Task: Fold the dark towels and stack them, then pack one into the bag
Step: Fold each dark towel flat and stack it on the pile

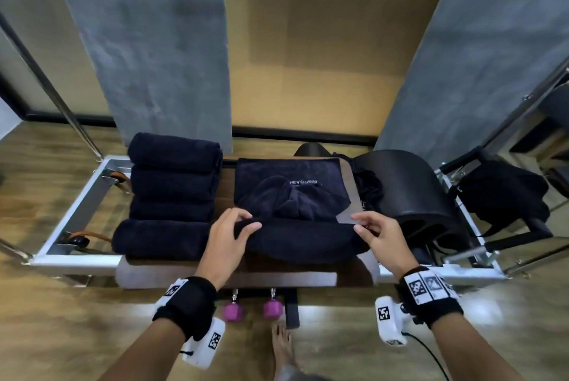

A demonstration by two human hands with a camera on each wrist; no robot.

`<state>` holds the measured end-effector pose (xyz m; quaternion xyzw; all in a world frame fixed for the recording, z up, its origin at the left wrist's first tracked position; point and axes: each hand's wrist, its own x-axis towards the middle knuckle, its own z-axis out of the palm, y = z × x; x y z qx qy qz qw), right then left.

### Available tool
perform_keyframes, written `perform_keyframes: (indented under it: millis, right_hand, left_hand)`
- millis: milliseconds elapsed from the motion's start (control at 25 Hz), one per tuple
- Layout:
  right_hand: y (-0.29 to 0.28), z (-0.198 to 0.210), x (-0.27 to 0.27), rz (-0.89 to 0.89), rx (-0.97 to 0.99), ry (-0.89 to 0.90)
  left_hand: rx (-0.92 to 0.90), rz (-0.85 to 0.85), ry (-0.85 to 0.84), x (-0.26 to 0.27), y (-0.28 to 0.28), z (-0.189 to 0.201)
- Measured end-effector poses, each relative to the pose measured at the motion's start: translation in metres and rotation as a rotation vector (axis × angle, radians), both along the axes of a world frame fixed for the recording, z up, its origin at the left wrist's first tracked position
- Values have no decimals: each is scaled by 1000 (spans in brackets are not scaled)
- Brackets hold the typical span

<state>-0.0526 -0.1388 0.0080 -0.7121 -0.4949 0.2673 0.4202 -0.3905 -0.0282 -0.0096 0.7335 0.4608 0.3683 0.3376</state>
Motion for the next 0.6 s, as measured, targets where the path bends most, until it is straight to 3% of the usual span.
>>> perform_keyframes:
  millis: [120, 280, 440, 600]
  right_hand:
    - [35, 17, 36, 18, 26, 32]
    - [94, 24, 70, -28, 51, -63]
    - [154, 20, 93, -70, 40, -131]
    - [210, 10, 101, -108, 19, -127]
  left_hand:
    - [-23, -21, 19, 9, 31, 4]
    - [4, 16, -17, 29, 71, 8]
    - [44, 199, -94, 65, 119, 6]
    - [-81, 490, -90, 95, 164, -7]
